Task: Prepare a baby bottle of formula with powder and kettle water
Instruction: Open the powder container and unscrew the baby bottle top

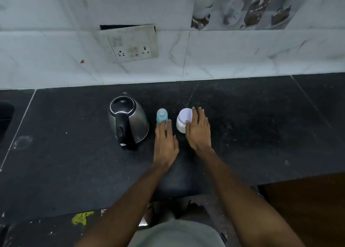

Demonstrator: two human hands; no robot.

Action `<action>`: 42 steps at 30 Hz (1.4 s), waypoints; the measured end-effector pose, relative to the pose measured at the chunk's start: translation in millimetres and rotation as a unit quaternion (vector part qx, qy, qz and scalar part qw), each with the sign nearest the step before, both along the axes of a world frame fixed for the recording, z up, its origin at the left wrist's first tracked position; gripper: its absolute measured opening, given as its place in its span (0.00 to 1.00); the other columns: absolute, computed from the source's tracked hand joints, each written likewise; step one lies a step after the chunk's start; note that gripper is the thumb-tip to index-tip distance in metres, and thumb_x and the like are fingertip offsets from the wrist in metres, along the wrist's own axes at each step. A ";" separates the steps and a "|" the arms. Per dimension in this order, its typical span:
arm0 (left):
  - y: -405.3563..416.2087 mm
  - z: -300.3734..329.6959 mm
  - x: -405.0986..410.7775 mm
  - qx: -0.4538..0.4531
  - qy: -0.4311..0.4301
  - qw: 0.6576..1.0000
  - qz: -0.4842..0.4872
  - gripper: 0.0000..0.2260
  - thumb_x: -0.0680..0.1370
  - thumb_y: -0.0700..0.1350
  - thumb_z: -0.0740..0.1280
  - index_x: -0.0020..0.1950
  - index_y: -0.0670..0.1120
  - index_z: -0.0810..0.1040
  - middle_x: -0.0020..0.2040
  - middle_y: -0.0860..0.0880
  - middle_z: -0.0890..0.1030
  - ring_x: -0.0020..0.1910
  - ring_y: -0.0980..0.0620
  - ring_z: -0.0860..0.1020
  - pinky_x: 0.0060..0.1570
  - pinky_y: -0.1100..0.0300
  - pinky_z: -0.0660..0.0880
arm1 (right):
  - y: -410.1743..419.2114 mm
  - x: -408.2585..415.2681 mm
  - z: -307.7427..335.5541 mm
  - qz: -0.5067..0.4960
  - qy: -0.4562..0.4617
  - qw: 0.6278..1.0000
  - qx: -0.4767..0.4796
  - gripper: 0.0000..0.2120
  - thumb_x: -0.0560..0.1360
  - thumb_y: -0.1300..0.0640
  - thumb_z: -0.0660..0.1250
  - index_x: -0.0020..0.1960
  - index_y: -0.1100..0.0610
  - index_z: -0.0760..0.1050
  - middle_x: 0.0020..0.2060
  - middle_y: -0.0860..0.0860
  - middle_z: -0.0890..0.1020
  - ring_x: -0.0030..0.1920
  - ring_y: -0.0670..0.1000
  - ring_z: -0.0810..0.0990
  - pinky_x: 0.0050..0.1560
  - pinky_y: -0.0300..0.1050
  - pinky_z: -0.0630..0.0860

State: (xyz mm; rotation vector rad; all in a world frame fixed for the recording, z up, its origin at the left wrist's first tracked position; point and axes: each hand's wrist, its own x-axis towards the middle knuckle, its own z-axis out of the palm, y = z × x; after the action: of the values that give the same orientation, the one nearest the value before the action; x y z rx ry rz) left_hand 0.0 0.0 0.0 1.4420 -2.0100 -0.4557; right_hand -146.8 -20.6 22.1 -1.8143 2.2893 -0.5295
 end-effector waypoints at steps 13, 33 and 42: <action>-61.8 -21.1 -63.1 0.191 0.129 0.972 0.034 0.34 0.73 0.49 0.77 0.74 0.40 0.68 0.69 0.43 0.74 0.67 0.46 0.76 0.67 0.48 0.76 | -48.5 -25.6 20.1 0.035 -0.030 0.992 0.121 0.33 0.81 0.40 0.64 0.80 0.56 0.62 0.73 0.58 0.68 0.69 0.61 0.72 0.60 0.58 0.77; -82.6 -30.0 -68.6 0.259 0.275 0.924 0.057 0.30 0.68 0.40 0.83 0.68 0.48 0.78 0.57 0.52 0.85 0.57 0.55 0.84 0.57 0.59 0.81 | -93.9 -37.9 32.6 0.139 0.012 0.963 0.229 0.30 0.72 0.43 0.76 0.65 0.63 0.78 0.67 0.62 0.74 0.62 0.62 0.79 0.58 0.51 0.76; -85.1 -31.0 -64.0 0.276 0.248 0.927 0.052 0.35 0.66 0.43 0.84 0.71 0.48 0.75 0.58 0.53 0.85 0.57 0.55 0.83 0.58 0.56 0.81 | -94.7 -40.2 32.6 0.147 -0.009 0.964 0.223 0.33 0.70 0.43 0.78 0.65 0.64 0.77 0.67 0.61 0.74 0.61 0.63 0.79 0.60 0.53 0.78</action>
State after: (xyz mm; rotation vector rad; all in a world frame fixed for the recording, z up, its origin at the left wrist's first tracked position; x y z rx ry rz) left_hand -64.0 -85.1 -31.0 1.5347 -1.4437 -1.2763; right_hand -187.0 -115.3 54.7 -1.8465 1.8763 0.0199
